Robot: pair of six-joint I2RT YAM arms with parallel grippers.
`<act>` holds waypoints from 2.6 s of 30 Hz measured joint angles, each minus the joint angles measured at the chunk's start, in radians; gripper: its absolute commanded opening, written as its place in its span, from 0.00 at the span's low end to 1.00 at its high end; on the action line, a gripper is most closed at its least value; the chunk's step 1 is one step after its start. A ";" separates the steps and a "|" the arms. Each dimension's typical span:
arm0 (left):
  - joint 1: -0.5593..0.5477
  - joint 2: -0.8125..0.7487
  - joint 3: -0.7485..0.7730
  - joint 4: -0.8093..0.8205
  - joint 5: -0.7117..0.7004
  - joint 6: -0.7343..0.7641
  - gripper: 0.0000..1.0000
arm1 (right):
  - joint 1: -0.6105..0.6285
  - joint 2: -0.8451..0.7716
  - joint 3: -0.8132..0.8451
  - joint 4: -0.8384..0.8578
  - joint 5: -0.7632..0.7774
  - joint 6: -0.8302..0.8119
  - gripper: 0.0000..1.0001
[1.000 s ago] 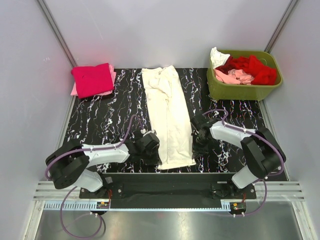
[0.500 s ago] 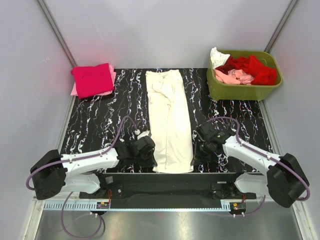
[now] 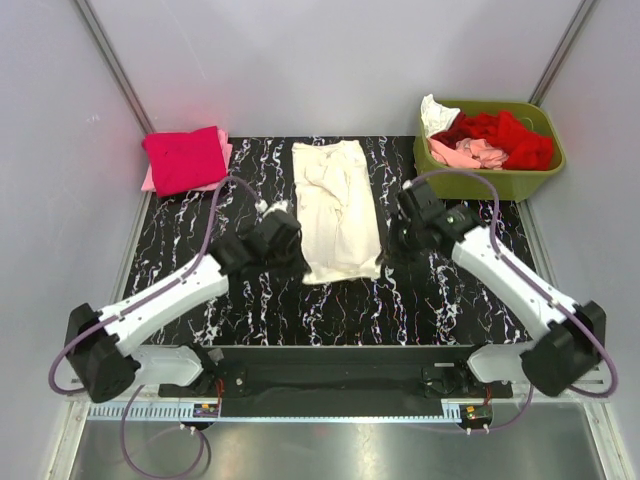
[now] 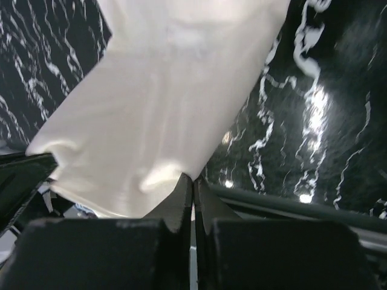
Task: Fold and stack the t-shirts
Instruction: Fold the tshirt
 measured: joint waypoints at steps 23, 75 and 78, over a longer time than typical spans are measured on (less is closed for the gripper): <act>0.417 0.726 0.686 -0.086 0.188 0.354 0.00 | -0.291 0.844 0.796 -0.073 -0.085 -0.225 0.00; 0.444 0.922 0.641 0.101 0.331 0.396 0.59 | -0.289 1.092 0.875 -0.038 -0.234 -0.273 0.36; 0.451 0.985 0.729 0.083 0.332 0.409 0.59 | -0.293 1.138 0.966 -0.057 -0.234 -0.274 0.36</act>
